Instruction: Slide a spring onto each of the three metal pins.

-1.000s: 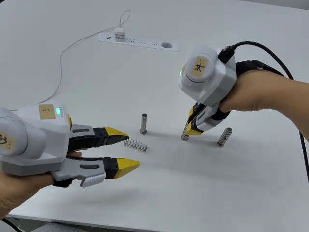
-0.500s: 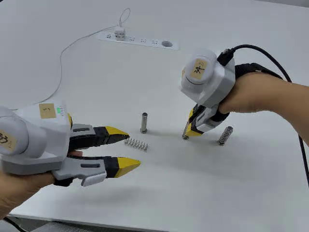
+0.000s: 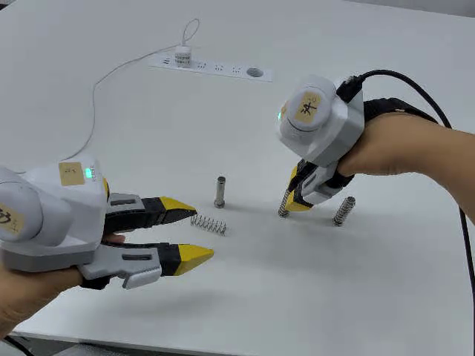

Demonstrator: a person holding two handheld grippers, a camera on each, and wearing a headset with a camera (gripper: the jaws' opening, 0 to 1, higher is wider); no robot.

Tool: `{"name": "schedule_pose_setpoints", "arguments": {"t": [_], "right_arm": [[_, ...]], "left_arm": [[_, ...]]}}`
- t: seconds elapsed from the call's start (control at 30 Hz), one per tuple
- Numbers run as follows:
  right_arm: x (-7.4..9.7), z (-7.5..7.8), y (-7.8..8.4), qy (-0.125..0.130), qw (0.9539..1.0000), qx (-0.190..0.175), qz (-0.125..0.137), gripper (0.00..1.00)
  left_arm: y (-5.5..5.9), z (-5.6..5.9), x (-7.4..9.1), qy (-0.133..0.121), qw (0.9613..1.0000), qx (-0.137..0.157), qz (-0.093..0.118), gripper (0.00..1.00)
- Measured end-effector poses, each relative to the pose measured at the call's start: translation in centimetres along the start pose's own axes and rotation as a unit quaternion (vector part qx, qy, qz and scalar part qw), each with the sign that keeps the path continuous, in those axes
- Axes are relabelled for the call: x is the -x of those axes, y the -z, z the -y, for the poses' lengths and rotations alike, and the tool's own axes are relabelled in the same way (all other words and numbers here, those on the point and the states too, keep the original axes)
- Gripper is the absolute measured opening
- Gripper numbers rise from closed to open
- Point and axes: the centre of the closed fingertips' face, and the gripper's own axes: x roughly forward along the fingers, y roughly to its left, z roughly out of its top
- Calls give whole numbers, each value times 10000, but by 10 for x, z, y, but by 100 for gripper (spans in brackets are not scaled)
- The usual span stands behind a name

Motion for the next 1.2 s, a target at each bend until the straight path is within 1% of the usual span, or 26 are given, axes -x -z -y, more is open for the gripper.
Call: {"name": "schedule_pose_setpoints", "arguments": {"t": [0.1, 0.13, 0.17, 0.23, 0.3, 0.33, 0.47, 0.67, 0.77, 0.9, 1.2], "right_arm": [[6, -3, -6, 54, 9999, 74, 47, 18], [5, 0, -7, 73, 9999, 102, 62, 18], [7, 0, -9, 90, 9998, 130, 77, 18], [10, -4, -12, 105, 9998, 162, 107, 18], [12, -10, -18, 54, 9996, 163, 207, 18], [10, -12, -22, -3, 9995, 134, 277, 18], [8, -17, -28, -24, 9993, 177, 319, 17], [-2, -33, -45, -222, 9983, 148, 522, 17], [-10, -39, -51, -290, 9979, 123, 568, 17], [-17, -43, -55, -323, 9977, 103, 591, 16], [-33, -50, -71, -370, 9965, 30, 746, 16]], "left_arm": [[0, 0, 0, 6, 10000, -3, -10, 37], [0, 0, 0, 8, 10000, -5, -13, 37], [0, 1, 0, 9, 10000, -10, -15, 37], [0, 1, -1, 12, 10000, -10, -11, 37], [0, 1, -1, 11, 10000, -19, -11, 37], [-1, 1, 0, 10, 10000, -24, -12, 37], [-1, 0, 1, -9, 10000, -30, -1, 37], [1, 0, 4, -44, 10000, -25, -23, 37], [2, 0, 5, -59, 10000, -18, -21, 37], [2, 0, 6, -76, 10000, -12, -24, 37], [3, -1, 5, -83, 10000, 0, -37, 36]]}}
